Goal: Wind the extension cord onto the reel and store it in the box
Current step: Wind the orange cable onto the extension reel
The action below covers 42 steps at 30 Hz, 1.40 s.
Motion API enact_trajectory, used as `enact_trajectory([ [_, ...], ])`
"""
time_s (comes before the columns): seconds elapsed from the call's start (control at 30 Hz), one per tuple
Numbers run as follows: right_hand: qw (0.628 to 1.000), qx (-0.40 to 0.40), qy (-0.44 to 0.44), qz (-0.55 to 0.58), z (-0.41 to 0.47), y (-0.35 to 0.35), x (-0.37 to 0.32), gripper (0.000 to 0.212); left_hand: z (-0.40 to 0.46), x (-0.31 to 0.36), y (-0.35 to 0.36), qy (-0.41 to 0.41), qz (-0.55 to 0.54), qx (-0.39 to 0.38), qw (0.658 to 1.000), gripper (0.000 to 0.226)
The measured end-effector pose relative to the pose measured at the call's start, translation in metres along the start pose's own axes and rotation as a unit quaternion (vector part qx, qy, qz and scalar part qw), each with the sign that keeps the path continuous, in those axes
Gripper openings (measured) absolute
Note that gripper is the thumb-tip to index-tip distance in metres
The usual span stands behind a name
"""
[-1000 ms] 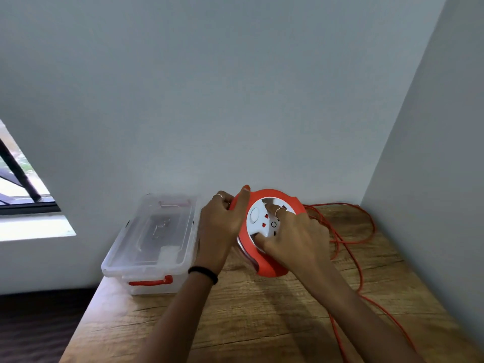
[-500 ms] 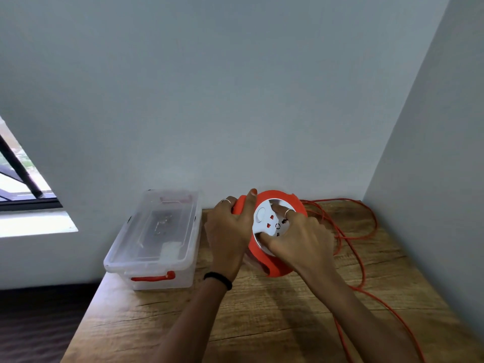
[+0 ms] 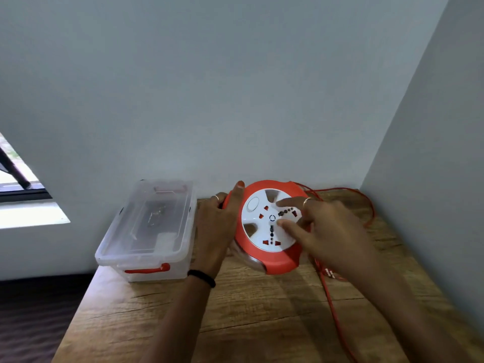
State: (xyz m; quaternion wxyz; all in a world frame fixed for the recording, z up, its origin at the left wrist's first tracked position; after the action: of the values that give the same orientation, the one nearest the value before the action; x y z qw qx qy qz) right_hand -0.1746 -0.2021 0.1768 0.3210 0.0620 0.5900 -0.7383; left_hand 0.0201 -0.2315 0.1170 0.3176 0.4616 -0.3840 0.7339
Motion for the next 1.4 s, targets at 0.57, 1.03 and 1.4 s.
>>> enact_trajectory([
  [0.57, 0.887, -0.06, -0.378, -0.26, -0.009, 0.036, -0.044, 0.078, 0.01, 0.017, 0.004, 0.025, -0.008, -0.106, 0.994, 0.054],
  [1.03, 0.88, -0.083, -0.38, -0.274, -0.014, 0.036, -0.061, 0.061, -0.005, 0.041, 0.0, 0.073, 0.011, -0.122, 0.99, 0.064],
  [1.4, 0.963, -0.017, -0.208, -0.172, -0.003, 0.028, -0.047, 0.059, 0.002, 0.034, -0.003, 0.049, 0.02, -0.082, 0.995, 0.07],
])
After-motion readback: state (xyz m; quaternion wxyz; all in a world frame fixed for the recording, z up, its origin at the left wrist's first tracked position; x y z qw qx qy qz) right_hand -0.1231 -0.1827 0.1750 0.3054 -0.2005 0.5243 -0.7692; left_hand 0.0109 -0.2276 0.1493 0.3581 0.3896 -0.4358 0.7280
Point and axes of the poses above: each hand's wrist, its own z-axis towards the middle knuckle, its own y-axis out of the palm, x = y × z, the point moved 9 cm from there along z, towards the middle knuckle, and after that the axes turned 6 degrees about z, right-handed, at the moved point
